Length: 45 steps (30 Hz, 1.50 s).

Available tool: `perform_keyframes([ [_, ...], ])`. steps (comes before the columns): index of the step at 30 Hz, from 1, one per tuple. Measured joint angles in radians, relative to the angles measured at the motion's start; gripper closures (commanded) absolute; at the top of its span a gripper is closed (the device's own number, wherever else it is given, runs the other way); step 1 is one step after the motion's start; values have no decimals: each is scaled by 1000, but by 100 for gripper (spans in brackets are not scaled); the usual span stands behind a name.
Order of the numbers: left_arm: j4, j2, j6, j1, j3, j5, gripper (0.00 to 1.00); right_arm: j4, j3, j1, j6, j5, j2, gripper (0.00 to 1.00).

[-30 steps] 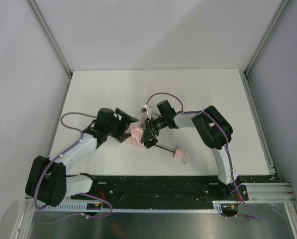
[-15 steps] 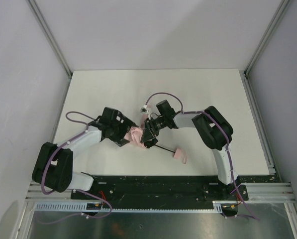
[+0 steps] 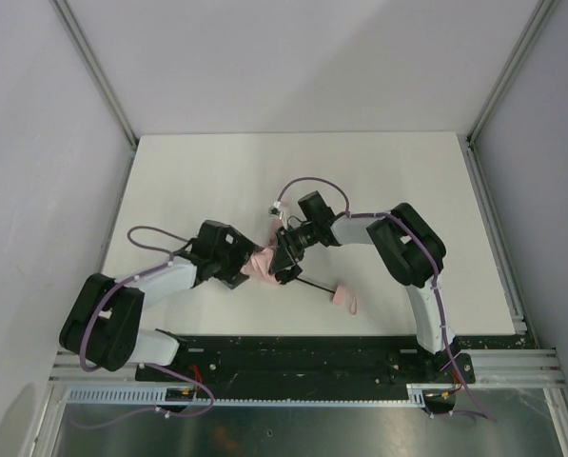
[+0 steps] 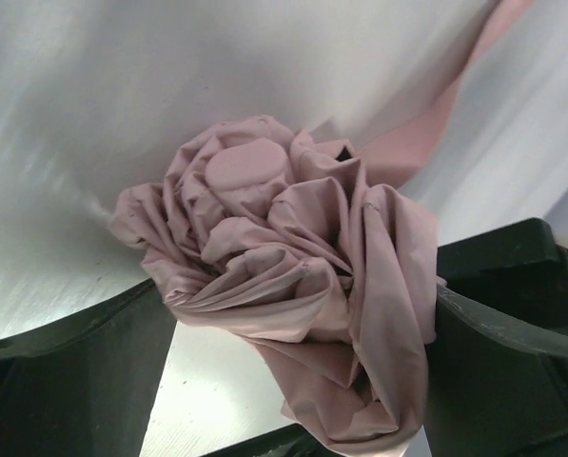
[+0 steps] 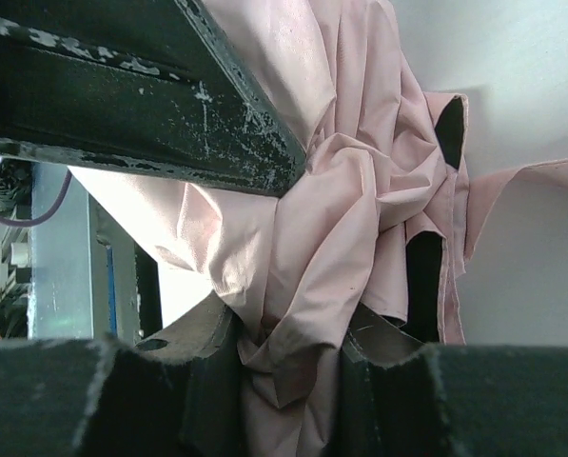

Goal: Put away the umbrella

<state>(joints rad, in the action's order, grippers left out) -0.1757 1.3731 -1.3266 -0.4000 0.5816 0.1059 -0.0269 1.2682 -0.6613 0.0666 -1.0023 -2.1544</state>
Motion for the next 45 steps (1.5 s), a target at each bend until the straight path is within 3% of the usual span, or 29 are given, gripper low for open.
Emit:
perform_keyframes([
  [7,360,-19,-23,-2,-183,-15,53,18,9,4,4,13,0,100],
  [10,447,-16,-16,-9,-212,-33,79,26,13,4,8,31,0,100],
  [12,483,-16,-17,-10,-224,-41,89,29,13,3,16,50,2,100],
  [14,513,-14,-16,-11,-229,-49,93,31,13,3,31,81,11,92],
  [18,570,11,-19,-11,-234,-58,98,55,12,-11,53,181,46,61],
  [22,610,33,-19,-10,-239,-58,100,110,5,-46,54,332,108,37],
  [25,625,41,-20,-10,-240,-55,100,165,5,-86,34,458,167,25],
  [29,628,41,-20,-9,-241,-50,100,193,5,-146,-9,616,241,21],
  [37,629,35,-59,-7,-253,-48,100,190,43,-280,-47,912,184,21],
  [39,620,34,-76,-5,-254,-45,100,185,51,-320,-56,1011,154,26],
  [40,609,34,-89,4,-257,-42,100,177,52,-339,-50,1068,148,33],
  [43,594,34,-122,18,-254,-32,100,174,70,-385,-67,1226,137,68],
  [45,565,34,-130,21,-236,-39,100,170,82,-412,-94,1336,122,86],
])
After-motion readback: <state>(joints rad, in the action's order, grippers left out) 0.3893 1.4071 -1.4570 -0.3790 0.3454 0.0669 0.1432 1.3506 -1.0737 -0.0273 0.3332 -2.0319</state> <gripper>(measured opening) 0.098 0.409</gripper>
